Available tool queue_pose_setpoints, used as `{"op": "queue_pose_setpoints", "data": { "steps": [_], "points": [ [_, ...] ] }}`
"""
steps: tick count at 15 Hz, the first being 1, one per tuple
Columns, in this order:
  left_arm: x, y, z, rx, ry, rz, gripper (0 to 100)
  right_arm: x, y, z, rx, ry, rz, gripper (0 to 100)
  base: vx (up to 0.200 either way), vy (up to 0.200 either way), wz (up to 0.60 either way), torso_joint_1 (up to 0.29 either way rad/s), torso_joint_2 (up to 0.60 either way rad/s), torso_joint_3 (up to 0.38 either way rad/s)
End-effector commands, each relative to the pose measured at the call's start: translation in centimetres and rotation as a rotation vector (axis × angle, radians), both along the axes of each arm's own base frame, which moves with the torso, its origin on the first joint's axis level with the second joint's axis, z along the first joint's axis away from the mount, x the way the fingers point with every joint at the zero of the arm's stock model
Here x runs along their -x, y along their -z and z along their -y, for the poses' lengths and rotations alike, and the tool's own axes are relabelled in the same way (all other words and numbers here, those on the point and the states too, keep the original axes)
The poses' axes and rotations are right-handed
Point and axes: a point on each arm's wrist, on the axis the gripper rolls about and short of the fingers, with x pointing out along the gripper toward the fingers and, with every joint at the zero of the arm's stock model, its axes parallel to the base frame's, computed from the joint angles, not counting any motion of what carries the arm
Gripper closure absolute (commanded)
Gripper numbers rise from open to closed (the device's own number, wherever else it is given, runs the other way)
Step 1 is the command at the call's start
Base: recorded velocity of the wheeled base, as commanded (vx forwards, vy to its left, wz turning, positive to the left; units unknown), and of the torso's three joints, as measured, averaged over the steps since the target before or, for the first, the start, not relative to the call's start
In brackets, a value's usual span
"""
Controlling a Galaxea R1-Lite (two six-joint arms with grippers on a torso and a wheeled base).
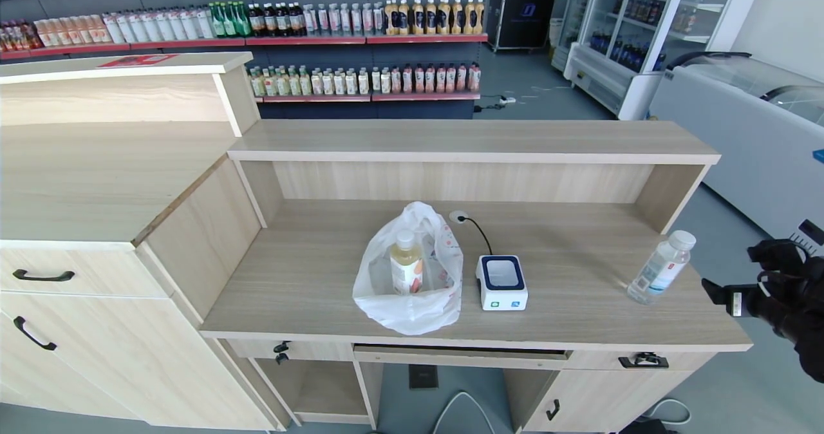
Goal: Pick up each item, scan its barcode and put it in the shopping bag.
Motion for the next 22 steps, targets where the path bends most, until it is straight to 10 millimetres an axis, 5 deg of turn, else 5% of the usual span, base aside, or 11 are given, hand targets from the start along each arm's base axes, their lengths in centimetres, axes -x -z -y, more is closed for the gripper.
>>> {"op": "queue_pose_setpoints", "data": {
  "steps": [1, 22],
  "points": [
    [0.0, 0.0, 0.0, 0.0, 0.0, -0.002, 0, -1.4, 2.3, 0.0, -0.01, -0.019, -0.021, 0, 0.0, 0.0, 0.0, 0.0, 0.0, 0.0],
    [0.0, 0.0, 0.0, 0.0, 0.0, 0.0, 0, -10.9, 7.8, -4.1, 0.031, -0.2, 0.065, 0, 0.0, 0.0, 0.0, 0.0, 0.0, 0.0]
  ]
}}
